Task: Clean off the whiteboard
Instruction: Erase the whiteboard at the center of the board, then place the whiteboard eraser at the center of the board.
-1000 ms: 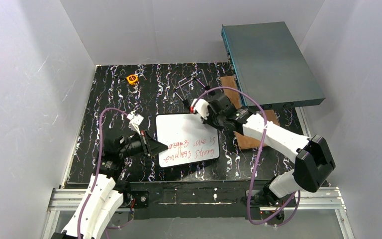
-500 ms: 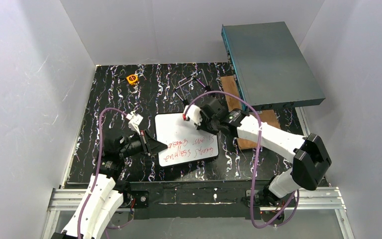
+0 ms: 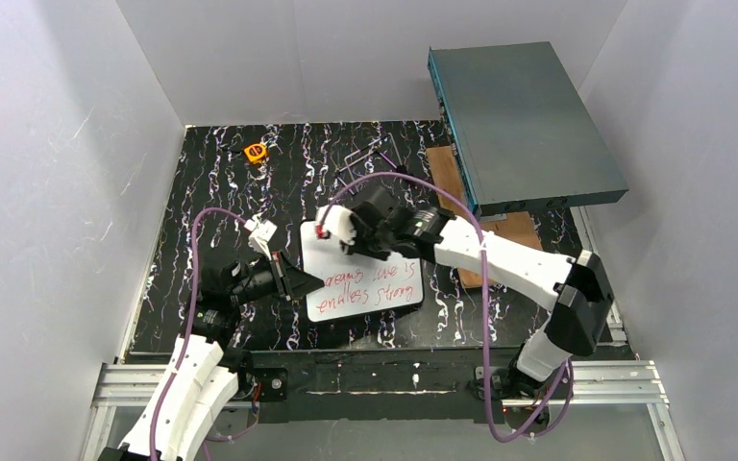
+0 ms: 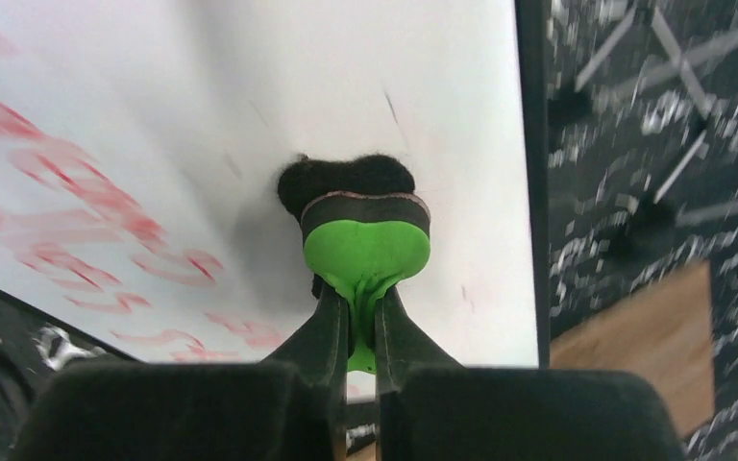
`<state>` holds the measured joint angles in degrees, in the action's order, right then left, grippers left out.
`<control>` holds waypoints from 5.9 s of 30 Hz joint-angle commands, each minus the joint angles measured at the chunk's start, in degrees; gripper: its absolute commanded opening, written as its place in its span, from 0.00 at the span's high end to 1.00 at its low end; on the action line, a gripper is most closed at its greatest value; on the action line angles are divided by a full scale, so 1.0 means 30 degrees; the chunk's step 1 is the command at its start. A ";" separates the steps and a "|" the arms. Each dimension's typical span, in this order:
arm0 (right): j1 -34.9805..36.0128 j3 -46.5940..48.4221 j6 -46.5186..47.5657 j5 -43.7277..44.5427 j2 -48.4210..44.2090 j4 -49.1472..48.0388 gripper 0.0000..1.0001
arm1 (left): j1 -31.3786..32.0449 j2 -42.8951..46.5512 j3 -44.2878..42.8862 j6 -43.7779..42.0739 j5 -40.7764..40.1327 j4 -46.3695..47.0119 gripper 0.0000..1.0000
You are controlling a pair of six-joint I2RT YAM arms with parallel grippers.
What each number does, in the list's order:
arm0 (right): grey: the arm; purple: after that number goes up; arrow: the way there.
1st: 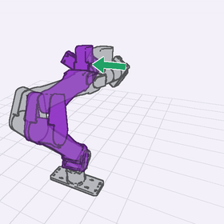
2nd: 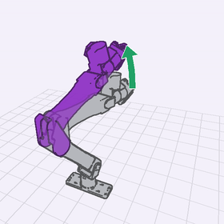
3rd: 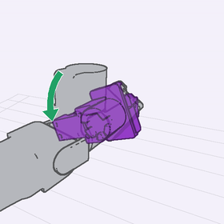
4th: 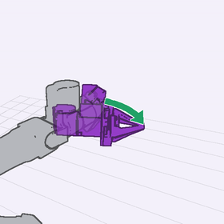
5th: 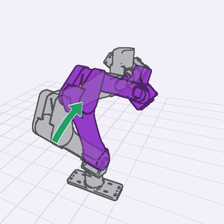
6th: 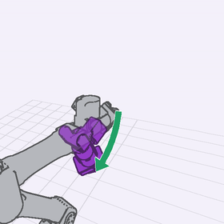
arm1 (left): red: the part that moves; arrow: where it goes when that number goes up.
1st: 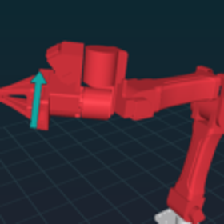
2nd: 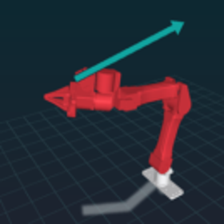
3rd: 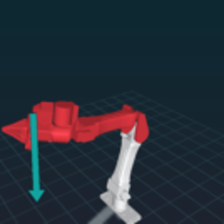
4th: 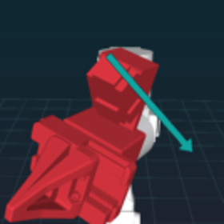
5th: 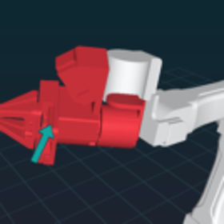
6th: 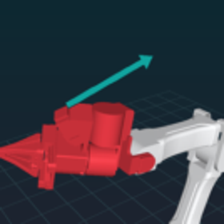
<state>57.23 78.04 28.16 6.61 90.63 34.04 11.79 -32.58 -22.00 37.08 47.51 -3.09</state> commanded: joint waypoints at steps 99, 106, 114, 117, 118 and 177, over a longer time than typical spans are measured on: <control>-0.0632 -0.3038 0.0960 -0.7961 -0.3100 0.2611 0.99 | -0.0655 -0.1642 -0.4858 -0.4691 -0.5819 -0.0992 1.00; 0.1061 -0.2159 -0.0434 -0.4057 0.1306 0.0587 0.98 | -0.0640 0.0900 -0.6698 -0.5851 -1.1493 -0.3737 1.00; 0.1848 0.1299 -0.1592 -0.3451 0.5825 0.0977 0.79 | -0.0648 0.3397 -0.8049 -0.7602 -1.6899 -0.5825 1.00; 0.1958 0.1433 -0.1846 -0.3917 0.6294 0.1144 0.57 | -0.0622 0.3849 -0.8339 -0.8156 -1.7246 -0.6293 1.00; 0.1958 0.1267 -0.1853 -0.4018 0.6327 0.1131 0.51 | -0.0624 0.3995 -0.8447 -0.8297 -1.7268 -0.6509 1.00; -0.2394 0.1417 -0.5457 -0.6056 0.7138 -0.0859 0.36 | -0.0631 0.6319 -0.7081 -0.2956 -1.4998 -0.6415 1.00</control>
<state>49.74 83.94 15.00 -13.98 111.04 35.03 9.93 -15.66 -44.14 22.17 2.85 -31.03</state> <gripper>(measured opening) 0.644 0.044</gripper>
